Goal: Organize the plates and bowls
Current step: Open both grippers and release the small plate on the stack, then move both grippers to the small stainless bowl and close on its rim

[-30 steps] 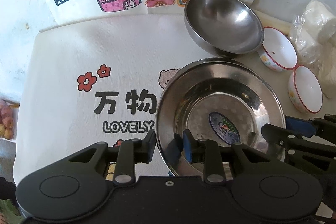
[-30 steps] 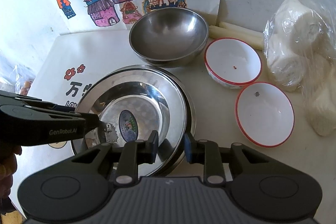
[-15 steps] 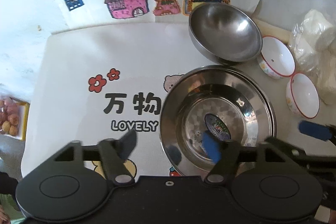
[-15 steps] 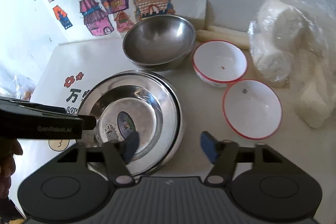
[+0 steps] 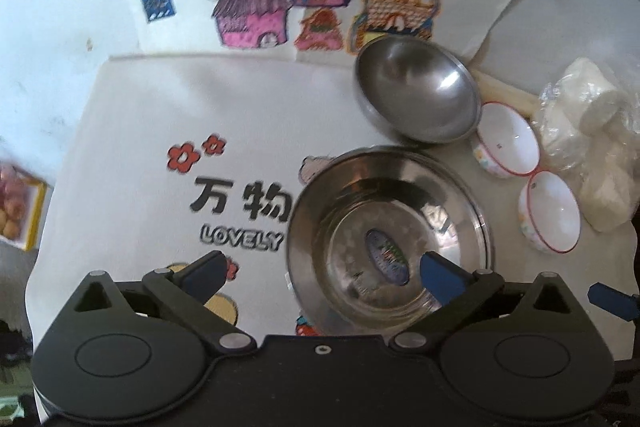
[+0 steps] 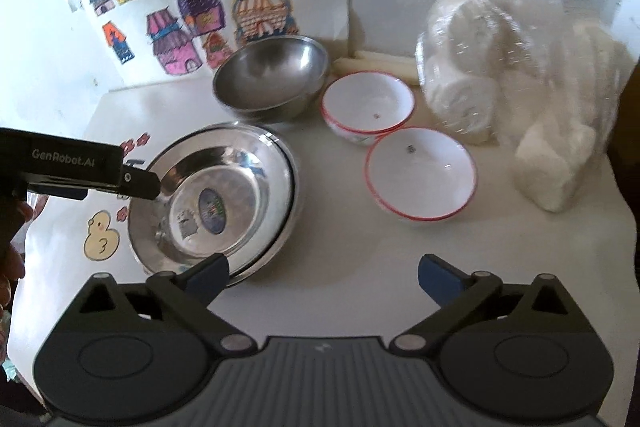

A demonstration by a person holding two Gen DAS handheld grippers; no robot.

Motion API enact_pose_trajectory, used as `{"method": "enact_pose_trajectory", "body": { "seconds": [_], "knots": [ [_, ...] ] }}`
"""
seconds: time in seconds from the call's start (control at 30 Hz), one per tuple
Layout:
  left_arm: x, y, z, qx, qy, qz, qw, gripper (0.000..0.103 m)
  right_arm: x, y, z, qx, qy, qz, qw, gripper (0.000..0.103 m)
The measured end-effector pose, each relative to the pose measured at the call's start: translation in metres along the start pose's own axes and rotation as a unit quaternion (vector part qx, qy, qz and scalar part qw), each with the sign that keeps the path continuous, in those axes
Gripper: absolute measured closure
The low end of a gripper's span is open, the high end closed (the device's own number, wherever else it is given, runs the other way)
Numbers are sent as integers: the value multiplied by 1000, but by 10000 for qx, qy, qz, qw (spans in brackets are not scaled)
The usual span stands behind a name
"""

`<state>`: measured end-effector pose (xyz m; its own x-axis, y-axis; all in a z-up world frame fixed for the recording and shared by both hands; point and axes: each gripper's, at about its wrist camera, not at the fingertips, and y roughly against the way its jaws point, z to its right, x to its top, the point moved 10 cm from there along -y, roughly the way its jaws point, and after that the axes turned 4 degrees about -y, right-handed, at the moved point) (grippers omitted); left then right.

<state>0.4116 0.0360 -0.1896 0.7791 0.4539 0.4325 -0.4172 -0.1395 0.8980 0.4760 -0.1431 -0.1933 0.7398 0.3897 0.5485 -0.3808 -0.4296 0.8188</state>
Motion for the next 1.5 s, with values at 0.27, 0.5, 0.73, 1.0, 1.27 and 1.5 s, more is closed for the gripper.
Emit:
{"method": "enact_pose_trajectory", "body": {
  "seconds": [0.27,0.5,0.73,1.0,1.27,1.5],
  "knots": [
    [15,2,18,162,-237,249,9993,1,4,3,18,118,-52,147,9998,0],
    [33,-6,22,51,-75,362,9993,1,42,7,24,481,-189,526,9973,0],
    [61,-22,14,243,113,446,9986,1,102,-10,16,1002,-18,711,9924,0],
    [87,-52,2,514,226,443,9974,1,137,-43,3,1311,178,530,9898,0],
    [93,-73,-1,743,223,314,9965,1,148,-77,-6,1459,100,362,9886,0],
    [88,-80,-1,913,378,202,9949,7,154,-87,-18,1535,18,420,9873,12]
  ]
}}
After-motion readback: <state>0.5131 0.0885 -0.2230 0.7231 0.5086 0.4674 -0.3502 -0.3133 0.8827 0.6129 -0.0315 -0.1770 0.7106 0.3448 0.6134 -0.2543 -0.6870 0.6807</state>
